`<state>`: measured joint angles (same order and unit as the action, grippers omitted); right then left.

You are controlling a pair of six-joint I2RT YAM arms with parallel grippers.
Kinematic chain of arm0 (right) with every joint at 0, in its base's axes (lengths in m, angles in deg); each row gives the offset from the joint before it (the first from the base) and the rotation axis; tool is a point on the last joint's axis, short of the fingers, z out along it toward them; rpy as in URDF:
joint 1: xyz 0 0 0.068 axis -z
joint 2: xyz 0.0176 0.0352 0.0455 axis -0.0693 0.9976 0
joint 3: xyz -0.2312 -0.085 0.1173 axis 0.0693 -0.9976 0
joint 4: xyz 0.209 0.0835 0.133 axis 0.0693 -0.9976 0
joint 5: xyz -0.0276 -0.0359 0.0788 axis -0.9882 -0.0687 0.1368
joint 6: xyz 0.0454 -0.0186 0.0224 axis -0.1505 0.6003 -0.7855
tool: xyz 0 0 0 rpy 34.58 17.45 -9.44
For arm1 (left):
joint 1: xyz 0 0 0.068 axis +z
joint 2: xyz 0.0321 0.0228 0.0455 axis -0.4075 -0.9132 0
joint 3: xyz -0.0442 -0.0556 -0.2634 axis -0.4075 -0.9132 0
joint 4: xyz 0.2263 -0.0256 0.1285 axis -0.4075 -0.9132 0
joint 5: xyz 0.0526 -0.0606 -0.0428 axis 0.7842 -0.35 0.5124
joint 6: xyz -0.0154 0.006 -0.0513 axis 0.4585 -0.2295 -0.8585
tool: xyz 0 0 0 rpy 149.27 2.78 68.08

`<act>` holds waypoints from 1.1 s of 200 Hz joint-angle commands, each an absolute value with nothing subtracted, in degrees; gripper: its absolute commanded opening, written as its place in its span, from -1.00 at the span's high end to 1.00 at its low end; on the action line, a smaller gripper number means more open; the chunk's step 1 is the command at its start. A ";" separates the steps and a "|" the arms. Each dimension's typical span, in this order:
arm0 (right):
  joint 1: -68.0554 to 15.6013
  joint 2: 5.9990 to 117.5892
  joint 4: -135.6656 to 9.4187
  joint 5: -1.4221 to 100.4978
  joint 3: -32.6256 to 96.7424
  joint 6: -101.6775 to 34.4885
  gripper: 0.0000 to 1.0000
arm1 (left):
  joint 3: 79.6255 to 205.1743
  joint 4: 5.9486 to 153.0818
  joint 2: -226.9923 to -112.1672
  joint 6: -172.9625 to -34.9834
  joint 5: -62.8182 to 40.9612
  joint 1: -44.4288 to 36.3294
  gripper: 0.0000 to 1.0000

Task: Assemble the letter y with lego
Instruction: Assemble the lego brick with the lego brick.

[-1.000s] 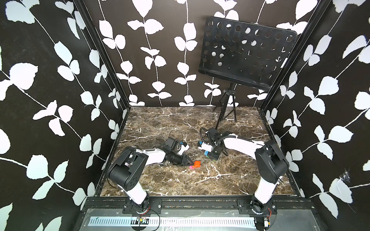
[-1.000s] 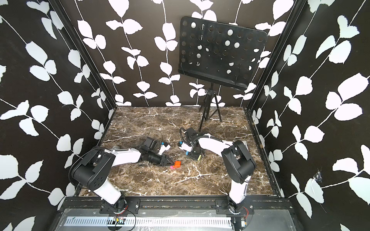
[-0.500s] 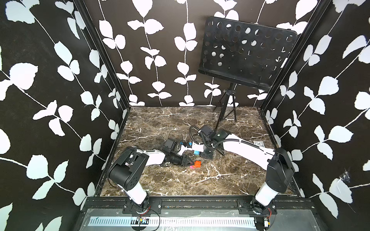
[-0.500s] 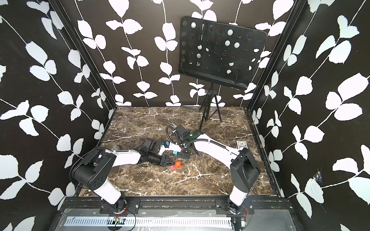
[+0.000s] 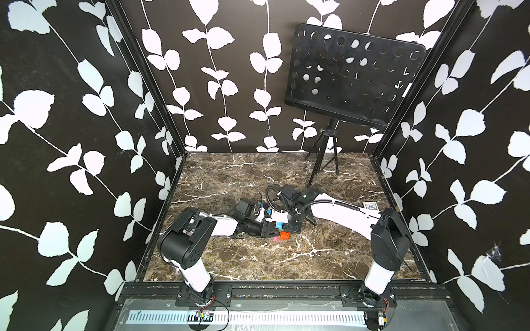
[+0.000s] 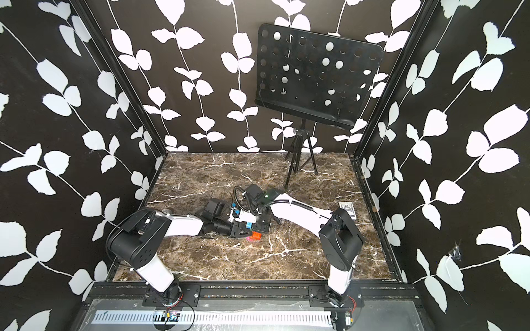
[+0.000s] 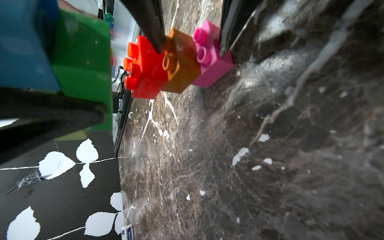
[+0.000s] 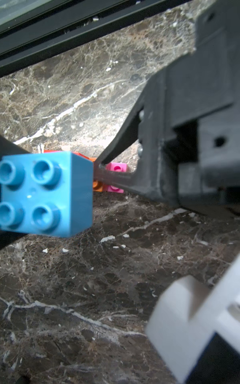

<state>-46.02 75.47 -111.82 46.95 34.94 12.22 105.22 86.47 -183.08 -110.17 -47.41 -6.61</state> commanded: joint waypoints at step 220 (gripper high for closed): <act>-47.97 78.66 -114.71 46.69 32.89 6.69 0.48 | 103.29 80.03 -186.44 -110.05 -38.87 -6.66 0.15</act>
<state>-47.62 77.46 -113.22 48.41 34.94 5.85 105.22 86.67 -183.23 -110.35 -47.60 -6.61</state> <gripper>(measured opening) 0.324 0.426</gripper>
